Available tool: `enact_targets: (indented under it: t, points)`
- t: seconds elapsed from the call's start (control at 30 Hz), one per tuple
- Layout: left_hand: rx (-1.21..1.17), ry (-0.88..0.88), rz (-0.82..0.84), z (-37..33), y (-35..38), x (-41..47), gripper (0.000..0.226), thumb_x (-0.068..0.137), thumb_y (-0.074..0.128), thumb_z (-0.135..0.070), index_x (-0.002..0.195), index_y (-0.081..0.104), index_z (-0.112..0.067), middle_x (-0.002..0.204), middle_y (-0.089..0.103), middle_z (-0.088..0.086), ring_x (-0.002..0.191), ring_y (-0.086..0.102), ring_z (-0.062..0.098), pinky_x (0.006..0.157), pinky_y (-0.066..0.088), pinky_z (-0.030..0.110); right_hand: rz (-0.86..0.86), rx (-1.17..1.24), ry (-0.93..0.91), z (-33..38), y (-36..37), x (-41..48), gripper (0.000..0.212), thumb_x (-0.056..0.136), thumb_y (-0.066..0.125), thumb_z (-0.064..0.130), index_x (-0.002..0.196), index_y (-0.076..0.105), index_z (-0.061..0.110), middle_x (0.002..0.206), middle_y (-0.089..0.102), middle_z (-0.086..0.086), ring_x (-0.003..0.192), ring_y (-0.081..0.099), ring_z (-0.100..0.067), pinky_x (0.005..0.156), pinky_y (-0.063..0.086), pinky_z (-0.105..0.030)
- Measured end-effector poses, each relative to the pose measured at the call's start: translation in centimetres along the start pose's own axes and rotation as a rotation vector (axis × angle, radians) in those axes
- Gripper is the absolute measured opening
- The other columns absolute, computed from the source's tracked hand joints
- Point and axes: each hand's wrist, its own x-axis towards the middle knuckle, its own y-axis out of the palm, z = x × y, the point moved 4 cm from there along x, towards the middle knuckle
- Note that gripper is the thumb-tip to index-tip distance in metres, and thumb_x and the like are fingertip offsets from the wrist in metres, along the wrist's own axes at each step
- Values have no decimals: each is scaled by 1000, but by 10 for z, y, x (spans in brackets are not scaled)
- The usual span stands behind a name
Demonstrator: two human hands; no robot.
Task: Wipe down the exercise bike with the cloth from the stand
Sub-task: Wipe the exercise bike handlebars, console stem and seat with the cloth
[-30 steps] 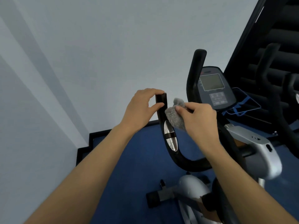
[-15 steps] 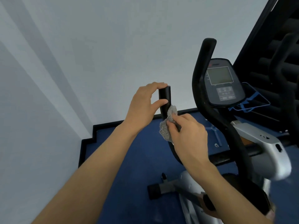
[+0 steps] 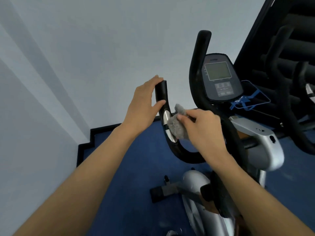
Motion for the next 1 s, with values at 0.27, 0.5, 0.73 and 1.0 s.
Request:
enact_targets:
  t: [0.27, 0.5, 0.73, 1.0]
  points:
    - [-22, -3, -3, 1, 4, -11, 66, 91, 58, -18, 145, 23, -27, 154, 20, -6, 137, 23, 8, 103, 12, 5, -93, -17, -131, 9, 7, -30, 17, 88, 58, 21, 88, 68, 7, 86, 66, -5, 78, 59, -20, 69, 49, -35]
    - [-77, -5, -9, 1, 5, -10, 65, 91, 58, -14, 145, 24, -26, 154, 20, -6, 124, 19, -9, 95, 7, -8, -75, -155, -210, 8, 34, -45, 14, 75, 72, 5, 88, 69, 1, 83, 72, -12, 64, 68, -27, 49, 57, -37]
    - [-98, -11, -20, -1, 5, -9, 65, 90, 59, -9, 144, 26, -24, 154, 21, -5, 133, 23, 2, 95, 8, -8, 39, -189, -125, 10, 31, -28, 18, 92, 52, 15, 81, 59, 3, 69, 61, -10, 56, 50, -20, 50, 40, -33]
    - [-51, -6, -2, -5, 4, -12, 65, 92, 56, -18, 146, 21, -26, 155, 15, -6, 138, 17, 5, 103, 9, 4, 155, -359, -161, 5, 21, -47, 9, 81, 68, 11, 88, 65, 8, 77, 69, -7, 64, 63, -22, 54, 50, -28]
